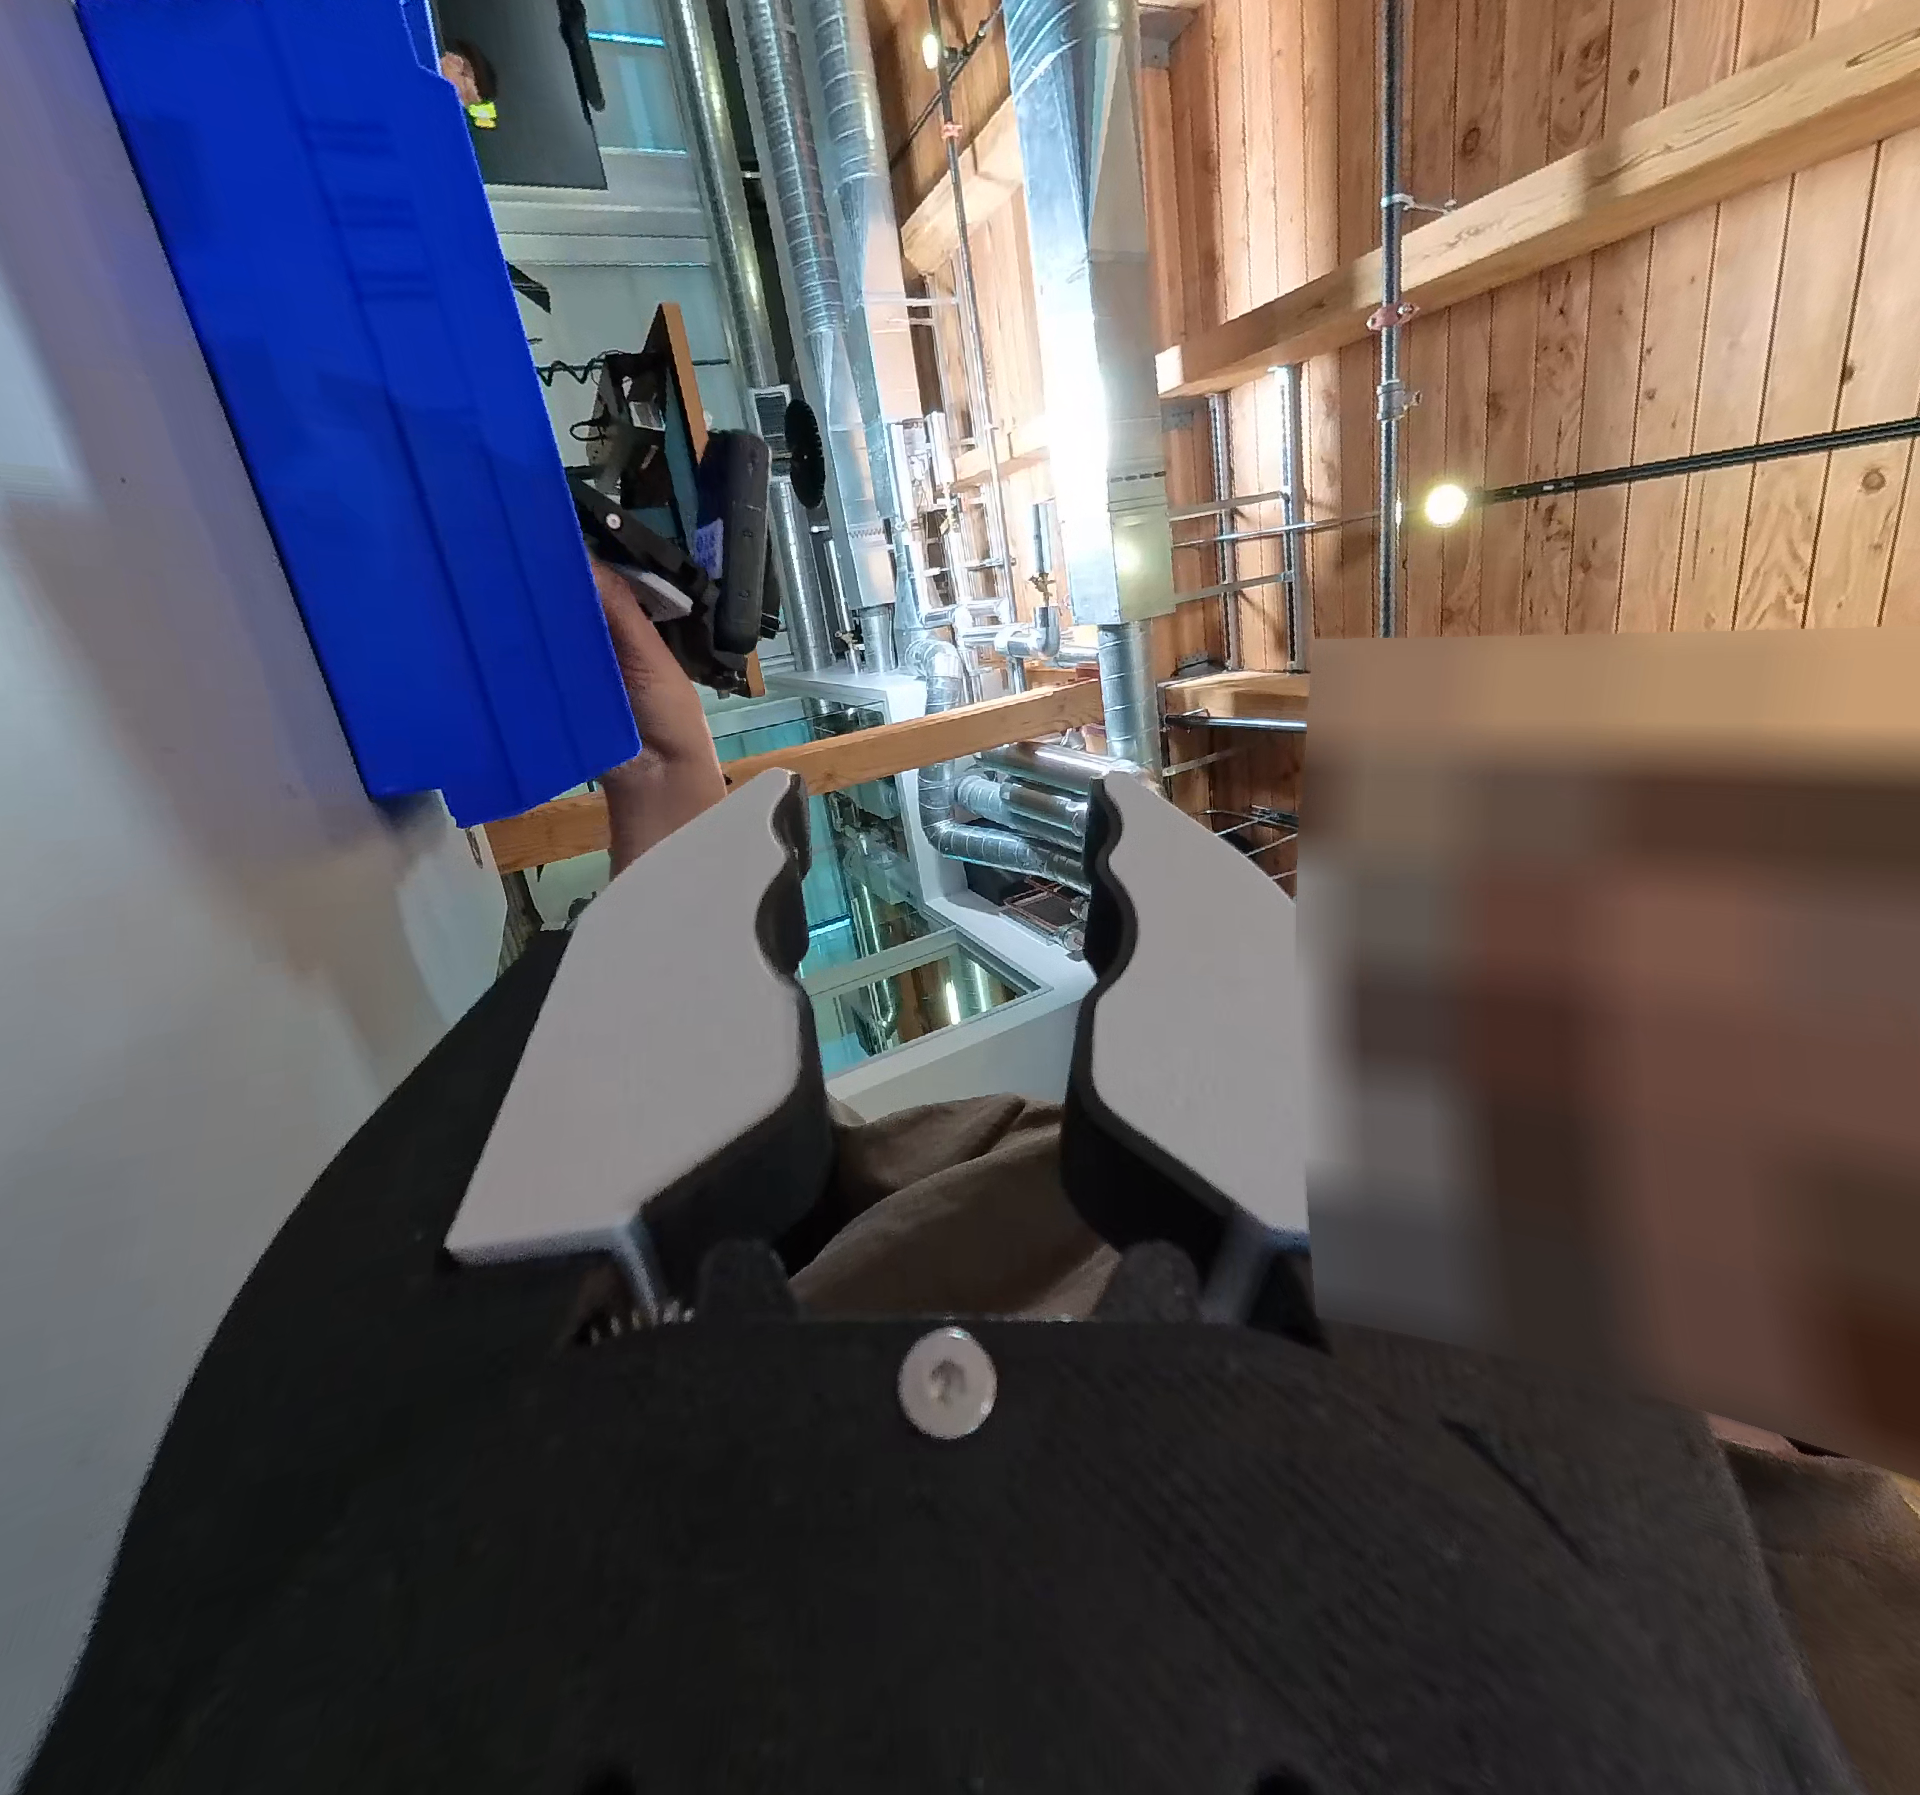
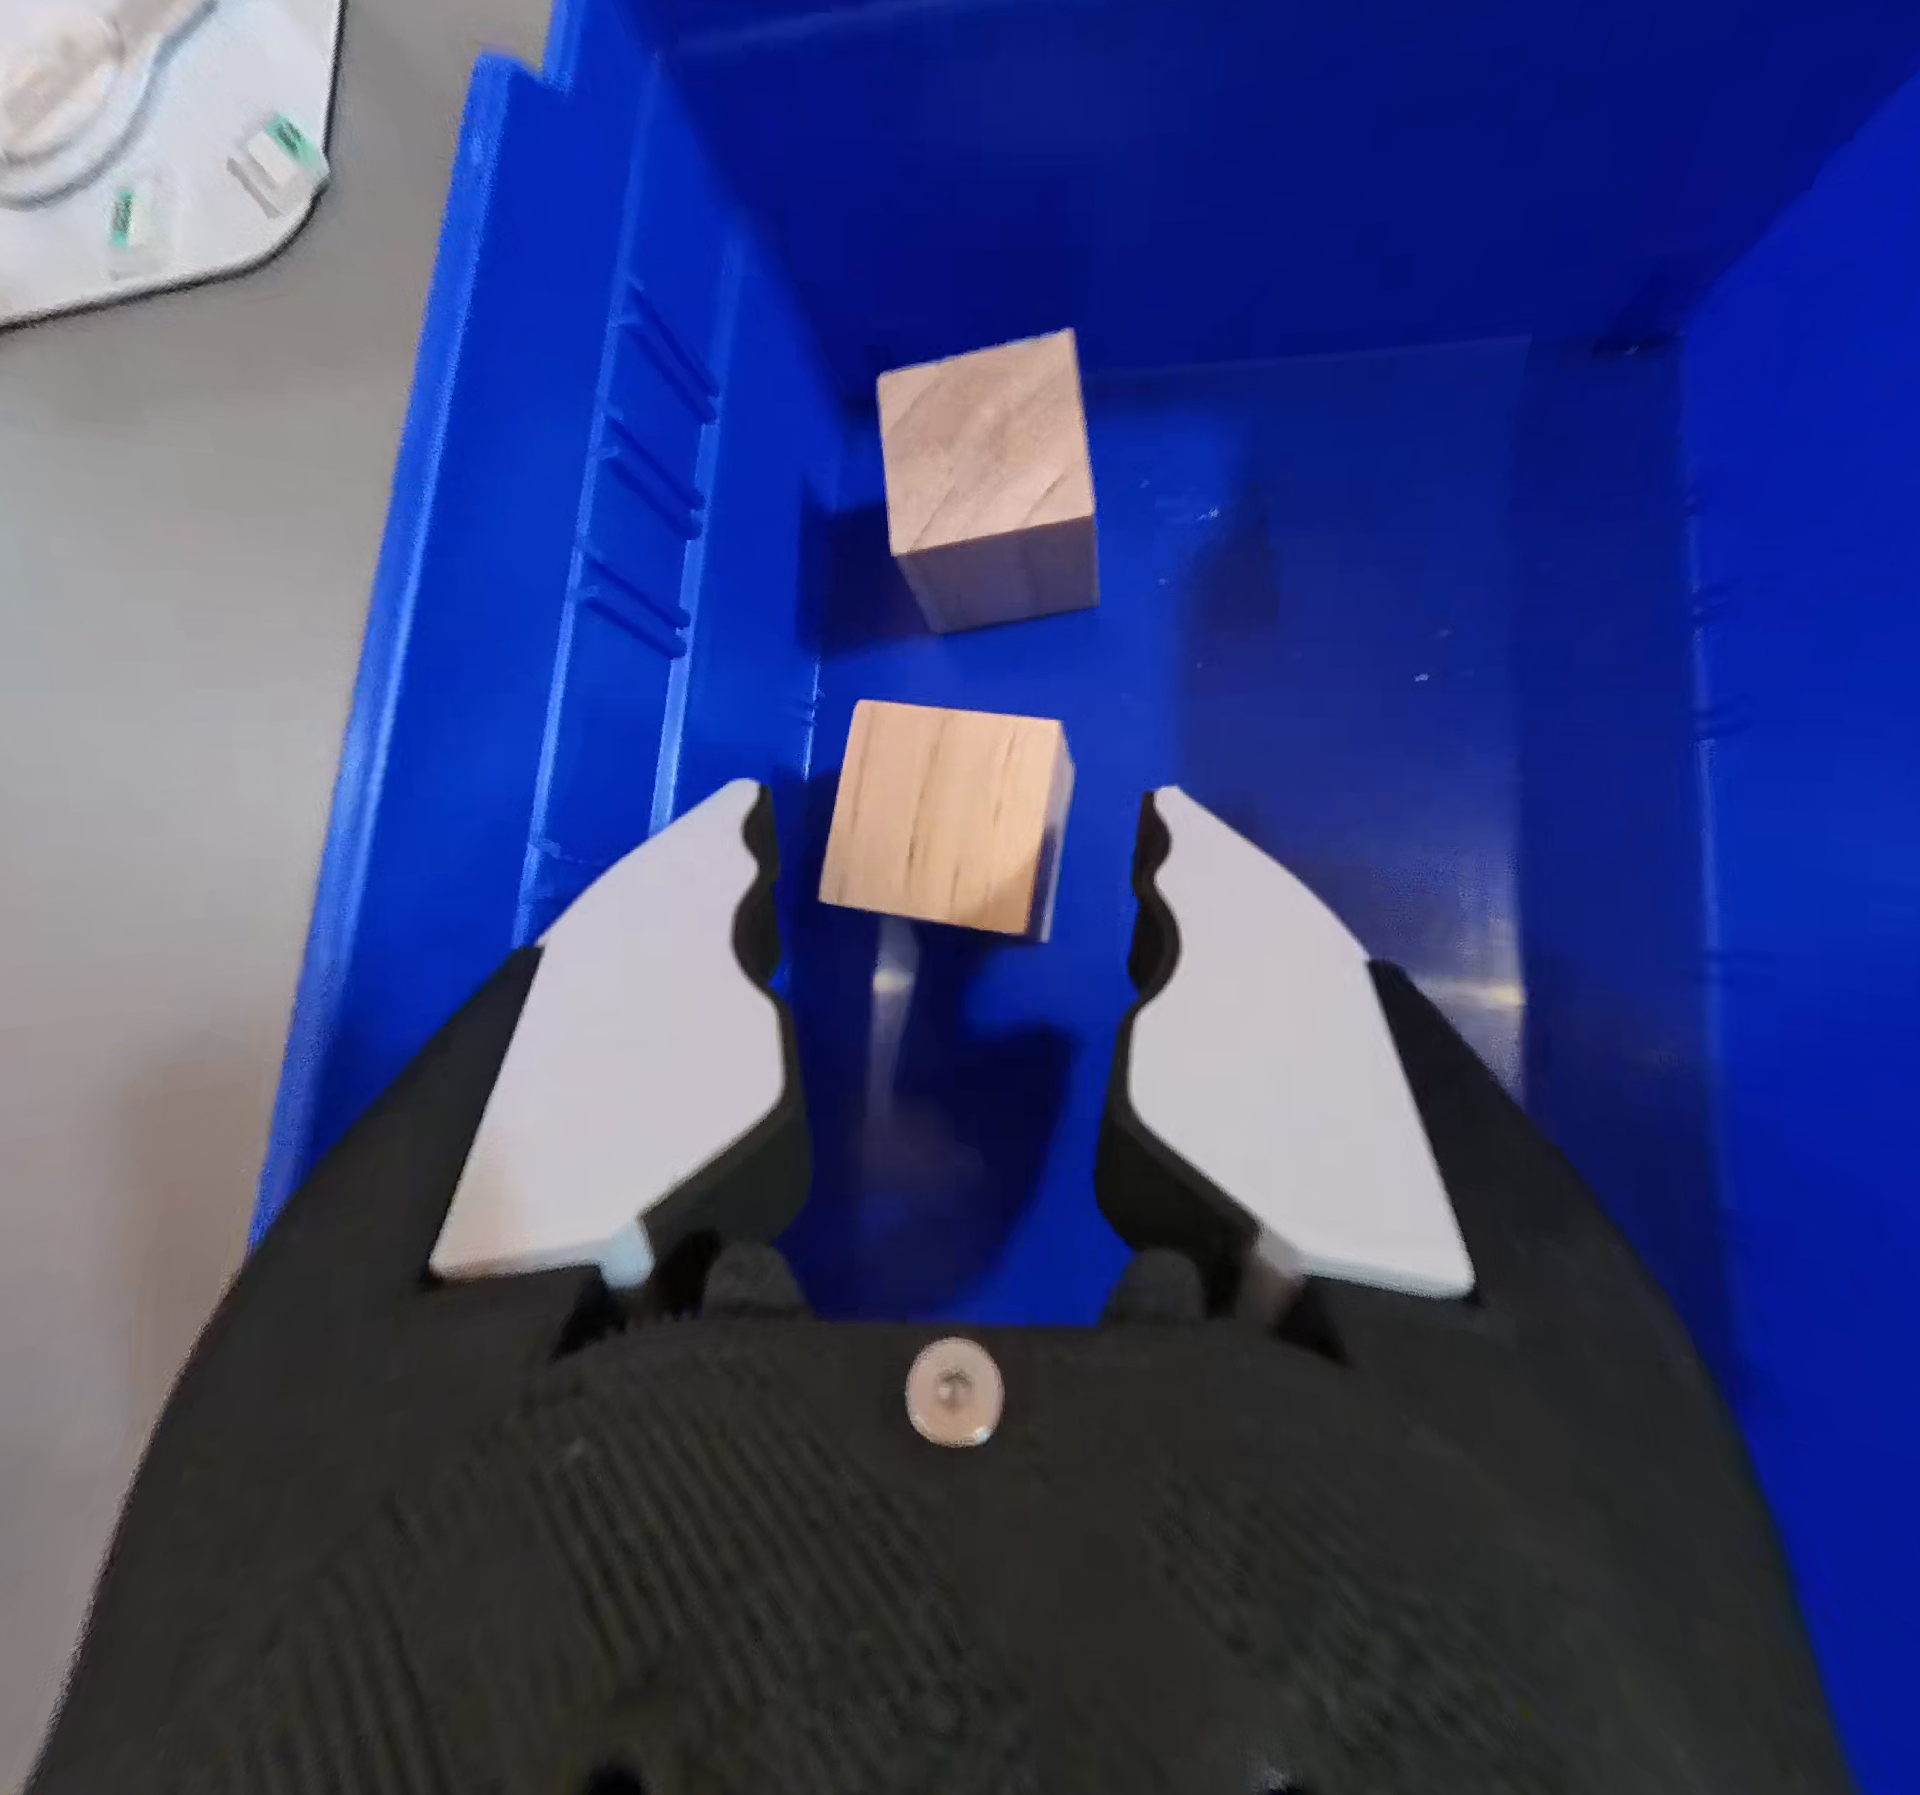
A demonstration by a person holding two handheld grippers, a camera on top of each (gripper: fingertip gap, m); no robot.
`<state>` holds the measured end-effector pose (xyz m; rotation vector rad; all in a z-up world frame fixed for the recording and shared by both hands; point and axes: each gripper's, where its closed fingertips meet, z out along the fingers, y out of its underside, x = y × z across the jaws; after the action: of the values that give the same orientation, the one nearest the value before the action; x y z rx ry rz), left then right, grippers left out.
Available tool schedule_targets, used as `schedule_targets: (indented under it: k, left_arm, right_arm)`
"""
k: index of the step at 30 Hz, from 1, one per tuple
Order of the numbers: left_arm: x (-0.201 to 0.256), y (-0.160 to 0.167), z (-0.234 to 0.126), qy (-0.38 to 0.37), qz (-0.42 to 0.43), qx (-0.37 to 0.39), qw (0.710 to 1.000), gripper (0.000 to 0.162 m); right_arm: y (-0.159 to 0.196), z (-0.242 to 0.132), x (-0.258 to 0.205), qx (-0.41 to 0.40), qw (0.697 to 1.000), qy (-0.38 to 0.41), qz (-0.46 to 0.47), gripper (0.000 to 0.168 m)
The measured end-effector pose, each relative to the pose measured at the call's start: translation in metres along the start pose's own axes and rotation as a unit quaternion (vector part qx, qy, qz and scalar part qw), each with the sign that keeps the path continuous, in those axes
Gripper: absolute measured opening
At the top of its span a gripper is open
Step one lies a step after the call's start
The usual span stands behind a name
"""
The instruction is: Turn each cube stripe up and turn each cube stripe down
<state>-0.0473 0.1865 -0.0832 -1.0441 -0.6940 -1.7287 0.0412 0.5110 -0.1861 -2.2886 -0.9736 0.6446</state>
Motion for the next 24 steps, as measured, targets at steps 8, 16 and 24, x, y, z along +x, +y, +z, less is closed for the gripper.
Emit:
schedule_targets:
  k: [8, 16, 24]
  left_arm:
    - [-0.001, 0.005, 0.004, -0.034, 0.057, -0.014, 0.998, 0.05]
    - [-0.006, 0.016, 0.011, -0.144, 0.286, -0.076, 0.944, 0.053]
    - [0.059, -0.092, -0.06, -0.269, 0.435, 0.088, 0.855, 0.054]
  right_arm:
    - [-0.061, -0.094, -0.026, 0.152, 0.987, -0.043, -0.001, 0.065]
    - [-0.026, -0.147, -0.236, 0.247, 0.927, -0.258, -0.112, 0.06]
    - [0.085, -0.073, -0.315, 0.181, 0.924, -0.318, -0.112, 0.054]
